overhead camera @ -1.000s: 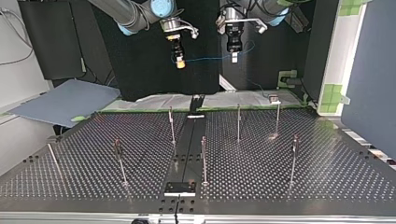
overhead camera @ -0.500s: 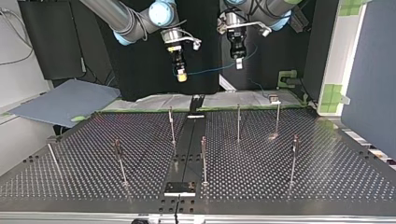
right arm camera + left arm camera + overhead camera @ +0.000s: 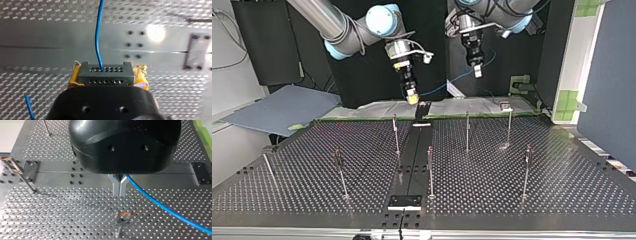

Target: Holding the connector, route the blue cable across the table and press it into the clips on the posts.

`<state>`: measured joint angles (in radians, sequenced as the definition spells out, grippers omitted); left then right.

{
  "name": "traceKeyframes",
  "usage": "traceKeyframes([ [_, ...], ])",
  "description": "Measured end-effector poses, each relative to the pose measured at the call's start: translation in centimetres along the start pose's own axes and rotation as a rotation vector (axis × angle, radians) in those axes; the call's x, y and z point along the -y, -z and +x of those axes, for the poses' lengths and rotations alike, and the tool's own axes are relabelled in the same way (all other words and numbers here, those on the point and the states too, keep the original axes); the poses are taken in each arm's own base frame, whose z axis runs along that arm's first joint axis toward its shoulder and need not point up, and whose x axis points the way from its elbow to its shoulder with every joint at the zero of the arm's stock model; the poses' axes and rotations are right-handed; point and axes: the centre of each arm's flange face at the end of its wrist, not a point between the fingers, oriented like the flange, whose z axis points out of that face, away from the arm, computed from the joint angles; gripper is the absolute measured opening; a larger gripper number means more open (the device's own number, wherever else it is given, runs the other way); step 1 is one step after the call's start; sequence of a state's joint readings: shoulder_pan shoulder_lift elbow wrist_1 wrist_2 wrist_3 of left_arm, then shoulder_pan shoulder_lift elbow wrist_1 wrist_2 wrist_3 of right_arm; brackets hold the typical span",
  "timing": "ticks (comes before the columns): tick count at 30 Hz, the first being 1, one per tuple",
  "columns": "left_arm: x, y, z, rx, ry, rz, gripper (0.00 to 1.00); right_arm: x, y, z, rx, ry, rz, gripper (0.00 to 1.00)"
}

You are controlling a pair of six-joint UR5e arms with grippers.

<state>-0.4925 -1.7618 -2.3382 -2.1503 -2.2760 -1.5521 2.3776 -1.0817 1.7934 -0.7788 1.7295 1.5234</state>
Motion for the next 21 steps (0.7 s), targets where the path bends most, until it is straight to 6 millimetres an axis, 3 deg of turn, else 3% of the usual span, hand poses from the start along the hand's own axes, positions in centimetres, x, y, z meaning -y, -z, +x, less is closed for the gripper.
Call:
traceKeyframes([
  [6,0.2,-1.0,-2.7,0.035,0.043,-0.009,0.00,0.7,-1.1,5.2,-0.056,-0.012,0.011,0.00],
  [11,0.3,-2.2,-5.4,0.075,0.106,-0.031,0.00,0.8,-0.9,8.5,-0.074,-0.016,0.016,0.00],
  [14,0.3,-3.0,-7.3,0.104,0.155,-0.042,0.00,1.0,-0.7,9.1,-0.063,-0.015,0.019,0.00],
  [21,-0.3,-4.0,-11.2,0.159,0.226,-0.068,0.00,1.8,-0.6,8.0,0.001,-0.005,0.036,0.00],
])
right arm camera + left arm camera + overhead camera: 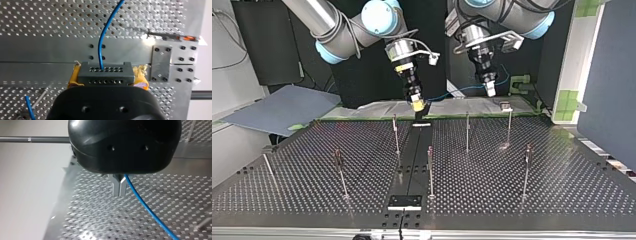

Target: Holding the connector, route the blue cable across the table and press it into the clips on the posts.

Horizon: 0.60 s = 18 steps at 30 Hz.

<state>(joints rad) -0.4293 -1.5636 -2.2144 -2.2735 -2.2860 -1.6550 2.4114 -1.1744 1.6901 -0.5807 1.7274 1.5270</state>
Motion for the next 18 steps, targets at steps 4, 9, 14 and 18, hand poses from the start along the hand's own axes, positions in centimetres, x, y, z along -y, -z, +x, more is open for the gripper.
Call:
traceKeyframes([
  [4,-0.2,-0.4,-1.6,0.022,0.016,-0.011,0.00,0.4,-0.2,0.1,0.014,0.002,0.007,0.00],
  [9,-0.6,-0.8,-3.3,0.049,0.034,-0.021,0.00,0.9,-0.8,1.0,-0.001,-0.002,0.016,0.00],
  [14,-0.6,-1.3,-4.7,0.077,0.048,-0.009,0.00,1.7,-1.5,2.0,-0.020,-0.013,0.026,0.00],
  [18,-0.5,-2.0,-4.7,0.078,0.040,0.009,0.00,2.6,-1.9,2.2,-0.011,-0.014,0.039,0.00],
])
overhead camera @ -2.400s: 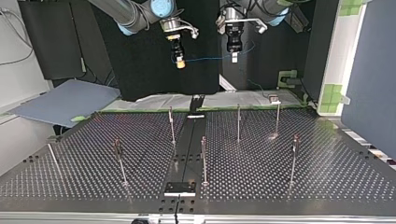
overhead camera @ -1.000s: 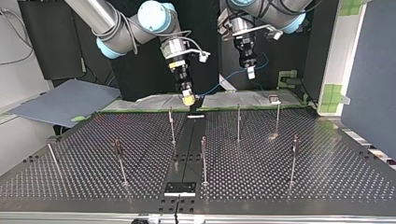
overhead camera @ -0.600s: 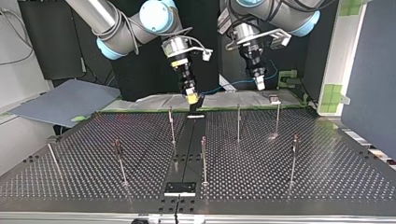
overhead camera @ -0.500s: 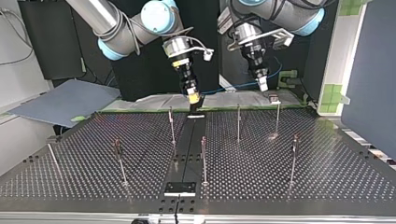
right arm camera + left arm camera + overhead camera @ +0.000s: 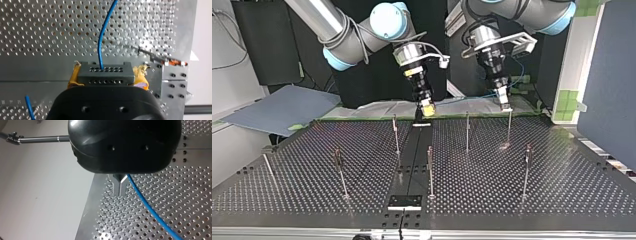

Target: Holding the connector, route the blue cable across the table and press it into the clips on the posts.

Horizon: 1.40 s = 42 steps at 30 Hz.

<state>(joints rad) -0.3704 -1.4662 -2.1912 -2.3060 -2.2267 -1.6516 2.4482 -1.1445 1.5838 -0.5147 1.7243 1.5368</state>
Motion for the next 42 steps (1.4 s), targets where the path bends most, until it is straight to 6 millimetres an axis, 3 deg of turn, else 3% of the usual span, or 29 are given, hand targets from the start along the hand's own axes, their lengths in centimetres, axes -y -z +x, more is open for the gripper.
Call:
traceKeyframes([
  [14,-1.8,-3.0,0.5,-0.003,-0.038,0.002,0.00,2.7,-2.0,2.7,0.004,-0.005,0.037,0.00],
  [28,-4.3,-7.8,-1.0,0.048,-0.051,-0.068,0.00,3.6,-4.8,2.6,0.046,-0.044,0.076,0.00],
  [36,-5.0,-9.6,-0.1,0.033,-0.068,-0.054,0.00,4.0,-6.2,4.8,0.023,-0.075,0.100,0.00],
  [42,-5.1,-10.9,-0.6,0.042,-0.059,-0.039,0.00,4.3,-7.2,6.9,-0.012,-0.081,0.111,0.00],
])
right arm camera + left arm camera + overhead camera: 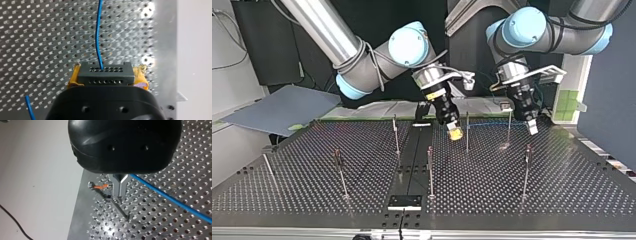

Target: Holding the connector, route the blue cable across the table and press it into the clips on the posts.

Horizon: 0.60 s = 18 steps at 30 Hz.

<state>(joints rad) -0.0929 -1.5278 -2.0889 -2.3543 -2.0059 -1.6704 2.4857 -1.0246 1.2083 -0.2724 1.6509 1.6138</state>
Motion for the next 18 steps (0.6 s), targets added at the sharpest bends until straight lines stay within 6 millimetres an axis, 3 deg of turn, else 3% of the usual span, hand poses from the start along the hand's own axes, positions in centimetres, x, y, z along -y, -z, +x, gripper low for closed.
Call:
traceKeyframes([
  [12,-1.0,-2.8,-1.5,0.031,0.006,-0.034,0.00,-0.1,-2.3,4.2,-0.079,-0.005,0.004,0.00],
  [18,-1.0,-4.1,-1.0,0.027,0.006,-0.014,0.00,0.2,-3.6,4.7,-0.096,-0.007,0.019,0.00],
])
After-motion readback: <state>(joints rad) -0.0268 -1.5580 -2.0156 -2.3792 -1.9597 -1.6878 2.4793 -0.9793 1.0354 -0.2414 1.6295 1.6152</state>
